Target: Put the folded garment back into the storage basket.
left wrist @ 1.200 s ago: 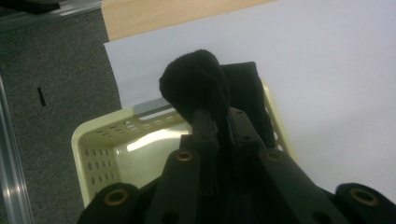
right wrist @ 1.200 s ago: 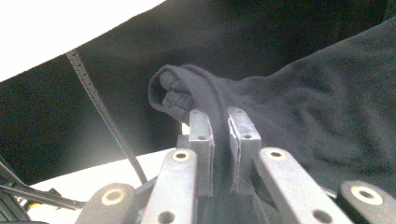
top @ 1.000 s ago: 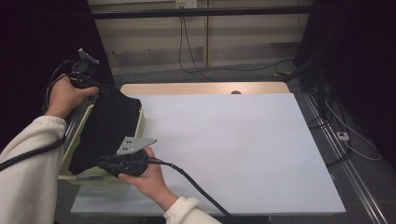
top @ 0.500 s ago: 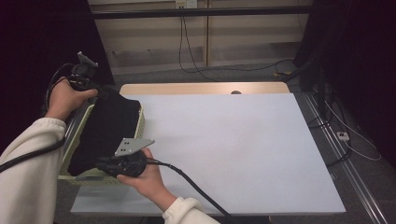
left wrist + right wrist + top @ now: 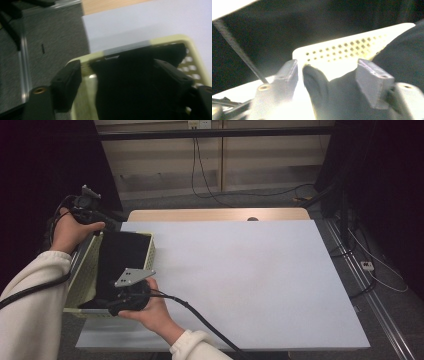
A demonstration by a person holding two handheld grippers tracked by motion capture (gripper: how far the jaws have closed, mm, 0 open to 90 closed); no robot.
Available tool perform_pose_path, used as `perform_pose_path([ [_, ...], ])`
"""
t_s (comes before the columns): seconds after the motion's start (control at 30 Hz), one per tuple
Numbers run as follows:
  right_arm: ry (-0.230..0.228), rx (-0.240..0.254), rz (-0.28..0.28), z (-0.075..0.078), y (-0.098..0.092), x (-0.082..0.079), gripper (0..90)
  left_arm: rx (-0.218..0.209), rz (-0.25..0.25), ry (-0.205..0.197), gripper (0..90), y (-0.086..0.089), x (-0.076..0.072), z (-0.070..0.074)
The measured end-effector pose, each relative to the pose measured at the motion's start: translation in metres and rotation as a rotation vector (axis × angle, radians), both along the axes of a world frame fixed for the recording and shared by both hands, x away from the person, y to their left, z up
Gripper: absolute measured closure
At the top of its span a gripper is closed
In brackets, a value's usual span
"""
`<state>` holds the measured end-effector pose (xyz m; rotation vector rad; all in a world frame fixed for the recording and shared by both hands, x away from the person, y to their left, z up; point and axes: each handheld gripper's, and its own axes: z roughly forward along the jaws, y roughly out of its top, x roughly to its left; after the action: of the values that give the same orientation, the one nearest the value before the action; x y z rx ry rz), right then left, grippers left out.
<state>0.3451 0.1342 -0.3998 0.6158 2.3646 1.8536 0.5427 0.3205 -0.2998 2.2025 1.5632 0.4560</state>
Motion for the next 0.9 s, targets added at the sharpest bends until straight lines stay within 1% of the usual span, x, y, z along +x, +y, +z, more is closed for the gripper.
perform_pose_path([
  [0.03,0.020,-0.013,-0.010,0.001,-0.003,0.000,31.4,-0.014,-0.007,0.007,22.6,0.002,-0.001,-0.003],
  [0.1,0.032,-0.031,-0.025,0.004,-0.014,0.001,28.3,-0.019,-0.023,0.015,21.0,0.002,-0.003,-0.009],
  [0.17,0.017,-0.055,-0.052,0.009,-0.028,0.002,27.5,-0.023,-0.046,0.016,21.0,0.002,-0.006,-0.014],
  [0.2,0.004,-0.062,-0.062,0.012,-0.035,0.002,27.4,-0.028,-0.051,0.024,20.9,0.002,-0.007,-0.016],
  [0.23,-0.007,-0.064,-0.069,0.015,-0.043,0.003,27.3,-0.040,-0.050,0.024,20.9,0.002,-0.009,-0.018],
  [0.37,-0.025,-0.094,-0.109,0.021,-0.074,0.005,26.3,-0.072,-0.066,0.031,20.9,0.003,-0.015,-0.027],
  [0.43,-0.024,-0.108,-0.131,0.021,-0.087,0.006,26.3,-0.069,-0.067,0.022,21.1,0.003,-0.018,-0.031],
  [0.5,-0.017,-0.121,-0.147,0.019,-0.100,0.006,26.1,-0.084,-0.072,0.021,21.0,0.002,-0.021,-0.035],
  [0.57,-0.010,-0.134,-0.166,0.016,-0.111,0.006,26.1,-0.091,-0.087,0.023,21.0,0.001,-0.025,-0.041],
  [0.63,-0.004,-0.147,-0.177,0.013,-0.122,0.005,26.0,-0.084,-0.105,0.039,21.3,-0.001,-0.028,-0.047],
  [0.67,0.000,-0.151,-0.187,0.011,-0.127,0.004,25.9,-0.093,-0.104,0.036,21.5,-0.001,-0.030,-0.050],
  [0.7,0.002,-0.161,-0.195,0.010,-0.132,0.004,25.9,-0.093,-0.110,0.033,21.5,-0.001,-0.031,-0.054],
  [0.77,0.008,-0.176,-0.204,0.006,-0.141,0.004,25.9,-0.096,-0.118,0.039,22.9,-0.001,-0.034,-0.059],
  [0.83,0.013,-0.194,-0.224,0.003,-0.151,0.004,25.9,-0.112,-0.114,0.036,23.2,-0.002,-0.037,-0.064],
  [0.87,0.021,-0.201,-0.230,0.001,-0.156,0.004,25.8,-0.118,-0.122,0.044,23.2,-0.001,-0.038,-0.067],
  [0.9,0.025,-0.205,-0.238,-0.001,-0.160,0.004,25.9,-0.124,-0.119,0.041,23.2,-0.002,-0.039,-0.070],
])
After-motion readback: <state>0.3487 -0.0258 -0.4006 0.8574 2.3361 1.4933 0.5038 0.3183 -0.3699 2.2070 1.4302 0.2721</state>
